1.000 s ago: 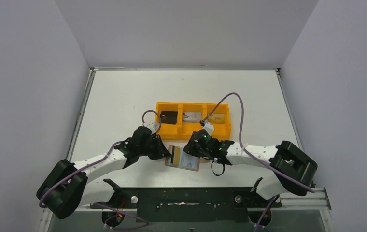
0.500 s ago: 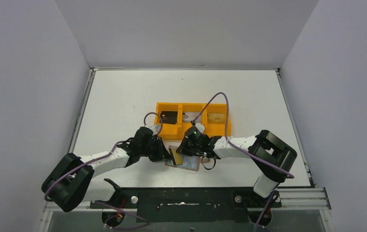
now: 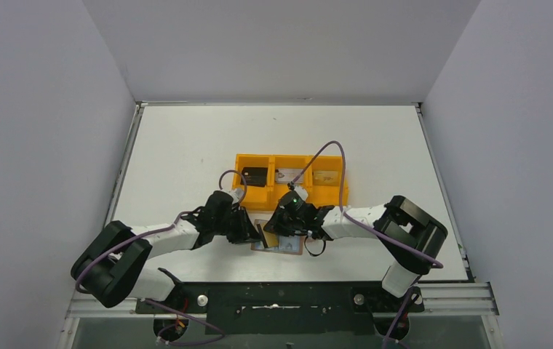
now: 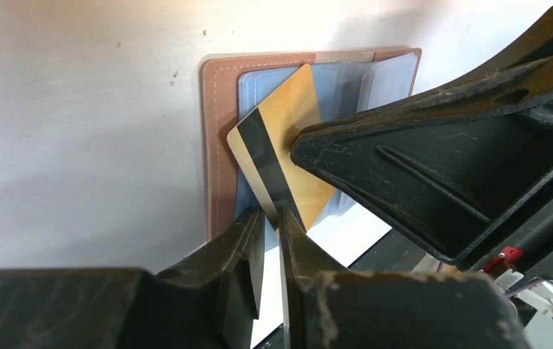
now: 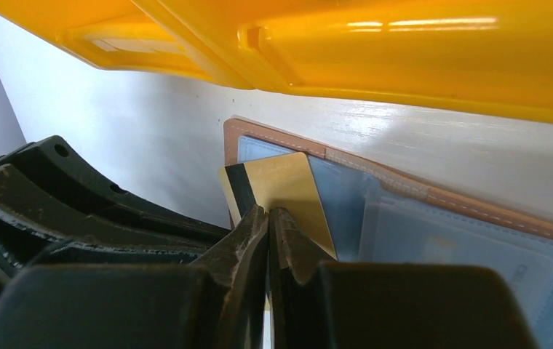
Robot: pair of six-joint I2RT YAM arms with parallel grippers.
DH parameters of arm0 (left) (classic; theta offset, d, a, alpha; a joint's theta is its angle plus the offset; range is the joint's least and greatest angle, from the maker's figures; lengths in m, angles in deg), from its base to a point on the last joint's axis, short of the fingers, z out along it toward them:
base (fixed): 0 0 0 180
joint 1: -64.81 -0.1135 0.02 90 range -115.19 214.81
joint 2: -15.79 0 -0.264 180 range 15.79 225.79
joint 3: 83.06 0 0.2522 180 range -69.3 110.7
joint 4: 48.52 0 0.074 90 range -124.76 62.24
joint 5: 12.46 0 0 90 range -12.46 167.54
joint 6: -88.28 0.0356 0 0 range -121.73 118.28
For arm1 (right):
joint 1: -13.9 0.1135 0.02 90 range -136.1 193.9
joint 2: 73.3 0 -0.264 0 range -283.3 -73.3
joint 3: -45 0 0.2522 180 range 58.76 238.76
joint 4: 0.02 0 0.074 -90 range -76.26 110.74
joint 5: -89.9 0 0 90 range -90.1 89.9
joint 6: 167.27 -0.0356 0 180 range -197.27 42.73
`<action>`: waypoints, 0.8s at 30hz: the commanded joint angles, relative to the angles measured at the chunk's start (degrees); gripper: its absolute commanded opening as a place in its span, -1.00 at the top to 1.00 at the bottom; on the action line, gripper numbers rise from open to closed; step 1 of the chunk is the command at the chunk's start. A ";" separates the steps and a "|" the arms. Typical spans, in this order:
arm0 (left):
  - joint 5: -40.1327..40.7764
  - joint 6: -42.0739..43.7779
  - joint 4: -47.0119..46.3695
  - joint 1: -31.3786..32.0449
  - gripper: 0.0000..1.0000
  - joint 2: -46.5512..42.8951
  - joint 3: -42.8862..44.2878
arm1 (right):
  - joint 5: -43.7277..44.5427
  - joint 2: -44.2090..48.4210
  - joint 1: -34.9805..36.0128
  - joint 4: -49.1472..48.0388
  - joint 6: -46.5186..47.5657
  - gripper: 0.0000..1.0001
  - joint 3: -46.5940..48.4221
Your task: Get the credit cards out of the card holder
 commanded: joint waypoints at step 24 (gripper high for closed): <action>-2.03 -1.40 -7.76 0.17 1.00 1.36 2.09 | 12.29 4.57 2.10 17.41 2.68 0.75 4.61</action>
